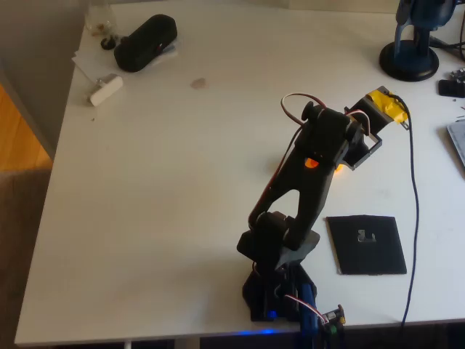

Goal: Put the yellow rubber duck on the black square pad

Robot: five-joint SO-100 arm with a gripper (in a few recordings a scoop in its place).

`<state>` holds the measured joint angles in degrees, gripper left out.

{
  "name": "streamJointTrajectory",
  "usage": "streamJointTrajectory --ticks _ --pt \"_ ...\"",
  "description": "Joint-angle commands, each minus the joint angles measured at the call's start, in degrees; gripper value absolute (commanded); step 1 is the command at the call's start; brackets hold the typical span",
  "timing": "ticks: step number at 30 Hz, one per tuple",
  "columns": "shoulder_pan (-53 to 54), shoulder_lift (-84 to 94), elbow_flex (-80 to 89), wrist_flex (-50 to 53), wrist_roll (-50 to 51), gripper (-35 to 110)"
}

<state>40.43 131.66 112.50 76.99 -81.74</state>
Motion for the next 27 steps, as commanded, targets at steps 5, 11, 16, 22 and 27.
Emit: streamJointTrajectory --ticks 5,11,16,22,27 --pt "2.4 -2.5 -1.4 -3.9 -3.0 12" --pt "2.4 -5.7 -1.4 -5.7 -3.0 34" --pt "1.8 -6.6 -1.4 -5.9 -2.9 34" --pt "2.3 -21.2 -2.2 -16.6 -2.8 34" --pt "1.7 -25.5 -2.1 -23.1 -1.1 34"
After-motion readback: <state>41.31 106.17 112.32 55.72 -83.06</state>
